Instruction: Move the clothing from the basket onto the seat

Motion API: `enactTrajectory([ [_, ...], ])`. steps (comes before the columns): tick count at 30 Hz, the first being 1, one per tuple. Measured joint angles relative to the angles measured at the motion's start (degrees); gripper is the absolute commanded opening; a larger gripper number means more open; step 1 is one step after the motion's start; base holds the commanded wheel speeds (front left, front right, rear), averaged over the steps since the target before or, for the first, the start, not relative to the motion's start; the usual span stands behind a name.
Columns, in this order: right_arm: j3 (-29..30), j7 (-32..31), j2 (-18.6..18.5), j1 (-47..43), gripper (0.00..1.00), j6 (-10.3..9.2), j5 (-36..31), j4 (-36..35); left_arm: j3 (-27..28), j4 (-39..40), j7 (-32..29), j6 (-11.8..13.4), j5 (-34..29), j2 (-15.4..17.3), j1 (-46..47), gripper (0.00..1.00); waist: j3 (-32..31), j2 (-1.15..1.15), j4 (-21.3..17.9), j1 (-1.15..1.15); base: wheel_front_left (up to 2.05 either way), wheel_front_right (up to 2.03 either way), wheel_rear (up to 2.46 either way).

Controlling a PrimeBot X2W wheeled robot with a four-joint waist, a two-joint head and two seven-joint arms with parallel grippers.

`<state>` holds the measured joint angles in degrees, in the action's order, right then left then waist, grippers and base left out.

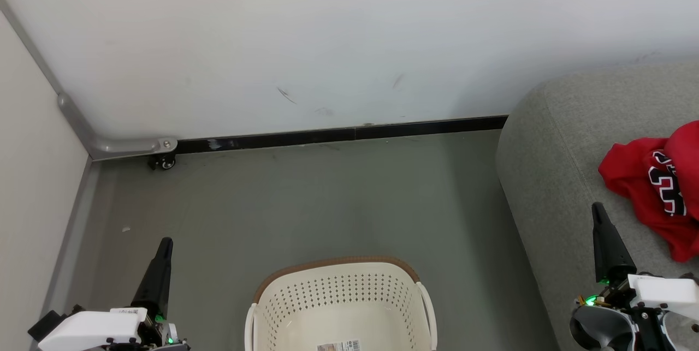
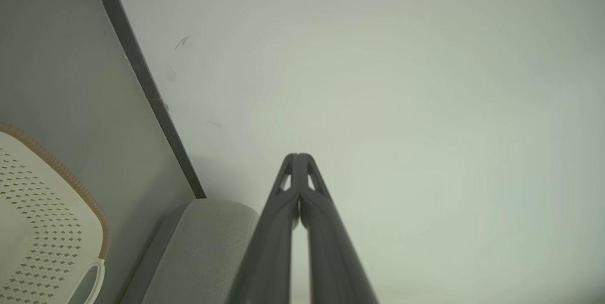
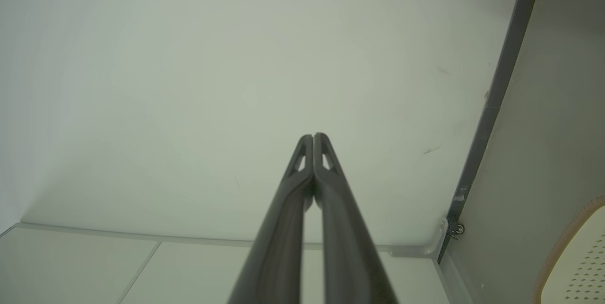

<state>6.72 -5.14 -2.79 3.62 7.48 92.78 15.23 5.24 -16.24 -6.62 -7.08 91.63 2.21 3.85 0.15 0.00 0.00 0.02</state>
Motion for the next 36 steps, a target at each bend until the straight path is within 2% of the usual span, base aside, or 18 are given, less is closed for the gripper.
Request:
enactTrajectory([
  [36, 0.07, -0.09, 0.00, 0.00, 0.00, 0.00, 0.00, 0.03, -0.08, 0.25, 0.01, 0.00, 0.00, -0.01, 0.00, 0.00, 0.01, 0.00, 0.00, -0.01, 0.00, 0.00, 0.00],
])
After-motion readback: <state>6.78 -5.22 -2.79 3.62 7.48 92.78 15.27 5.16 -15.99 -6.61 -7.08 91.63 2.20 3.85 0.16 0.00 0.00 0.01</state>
